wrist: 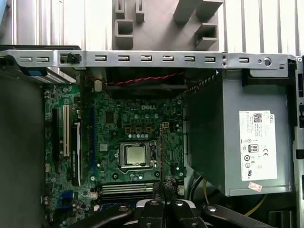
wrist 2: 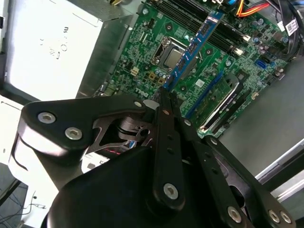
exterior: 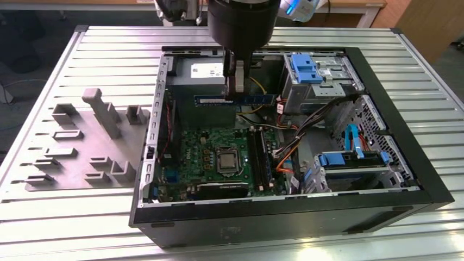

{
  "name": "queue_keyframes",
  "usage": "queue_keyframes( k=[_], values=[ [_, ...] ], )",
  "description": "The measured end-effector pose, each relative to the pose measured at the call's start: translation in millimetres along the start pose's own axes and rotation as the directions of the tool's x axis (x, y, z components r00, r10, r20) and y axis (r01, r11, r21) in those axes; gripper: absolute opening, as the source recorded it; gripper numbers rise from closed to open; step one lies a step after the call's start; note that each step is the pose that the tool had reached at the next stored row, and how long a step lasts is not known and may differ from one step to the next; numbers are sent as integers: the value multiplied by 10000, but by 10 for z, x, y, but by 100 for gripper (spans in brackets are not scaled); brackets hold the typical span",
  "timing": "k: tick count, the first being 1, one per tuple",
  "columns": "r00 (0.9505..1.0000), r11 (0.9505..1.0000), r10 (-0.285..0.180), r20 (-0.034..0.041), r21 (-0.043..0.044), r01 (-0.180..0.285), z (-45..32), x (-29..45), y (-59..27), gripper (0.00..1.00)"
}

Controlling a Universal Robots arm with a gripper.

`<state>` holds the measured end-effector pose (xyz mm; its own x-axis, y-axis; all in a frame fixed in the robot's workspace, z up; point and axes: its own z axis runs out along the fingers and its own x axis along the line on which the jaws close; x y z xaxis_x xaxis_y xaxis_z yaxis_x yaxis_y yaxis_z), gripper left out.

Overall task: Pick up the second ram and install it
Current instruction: 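Pick up the second ram and move it above second insertion slot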

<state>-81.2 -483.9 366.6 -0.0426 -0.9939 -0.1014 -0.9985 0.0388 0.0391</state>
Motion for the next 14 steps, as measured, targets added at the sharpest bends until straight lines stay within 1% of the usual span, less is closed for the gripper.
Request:
queue_keyframes(
  k=[14],
  values=[
    [10000,10000,0,1,0,0,242,64,-11,12]
  ],
)
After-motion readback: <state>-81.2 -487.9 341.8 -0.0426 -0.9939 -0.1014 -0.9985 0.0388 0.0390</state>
